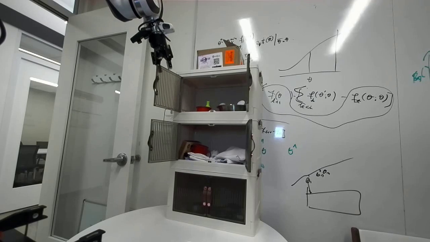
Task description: Close the left door of the top cupboard
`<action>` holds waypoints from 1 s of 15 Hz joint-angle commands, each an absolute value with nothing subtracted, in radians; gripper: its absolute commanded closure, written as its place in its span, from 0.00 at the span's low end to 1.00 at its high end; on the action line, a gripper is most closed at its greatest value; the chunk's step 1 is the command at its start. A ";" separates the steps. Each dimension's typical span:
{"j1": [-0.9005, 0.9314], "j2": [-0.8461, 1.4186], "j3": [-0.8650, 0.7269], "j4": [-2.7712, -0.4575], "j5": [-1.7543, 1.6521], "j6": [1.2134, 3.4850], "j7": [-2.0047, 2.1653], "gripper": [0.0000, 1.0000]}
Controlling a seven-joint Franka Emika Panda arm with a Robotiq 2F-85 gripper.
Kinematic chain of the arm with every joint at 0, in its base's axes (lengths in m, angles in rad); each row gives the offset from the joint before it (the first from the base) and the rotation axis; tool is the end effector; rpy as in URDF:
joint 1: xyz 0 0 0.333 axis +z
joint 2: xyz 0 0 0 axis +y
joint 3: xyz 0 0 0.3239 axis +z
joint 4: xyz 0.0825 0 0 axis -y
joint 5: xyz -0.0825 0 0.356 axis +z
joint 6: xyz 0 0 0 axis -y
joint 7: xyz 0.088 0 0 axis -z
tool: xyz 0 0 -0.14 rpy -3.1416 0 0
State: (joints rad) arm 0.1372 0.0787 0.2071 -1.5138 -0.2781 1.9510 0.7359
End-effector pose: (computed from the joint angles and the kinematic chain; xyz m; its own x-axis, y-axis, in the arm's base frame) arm 0.5723 0.1713 0.6282 0.8508 -0.3083 0.4256 -0.3244 -0.9452 -0.0362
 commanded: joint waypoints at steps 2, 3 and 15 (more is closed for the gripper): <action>0.203 0.115 0.176 -1.486 -0.563 1.875 0.901 0.00; 0.213 0.114 0.173 -1.492 -0.623 1.852 0.931 0.00; 0.202 0.125 0.136 -1.521 -0.990 1.661 1.286 0.00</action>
State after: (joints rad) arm 0.2057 0.1142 0.1433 -1.5177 -0.9685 1.6818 1.2456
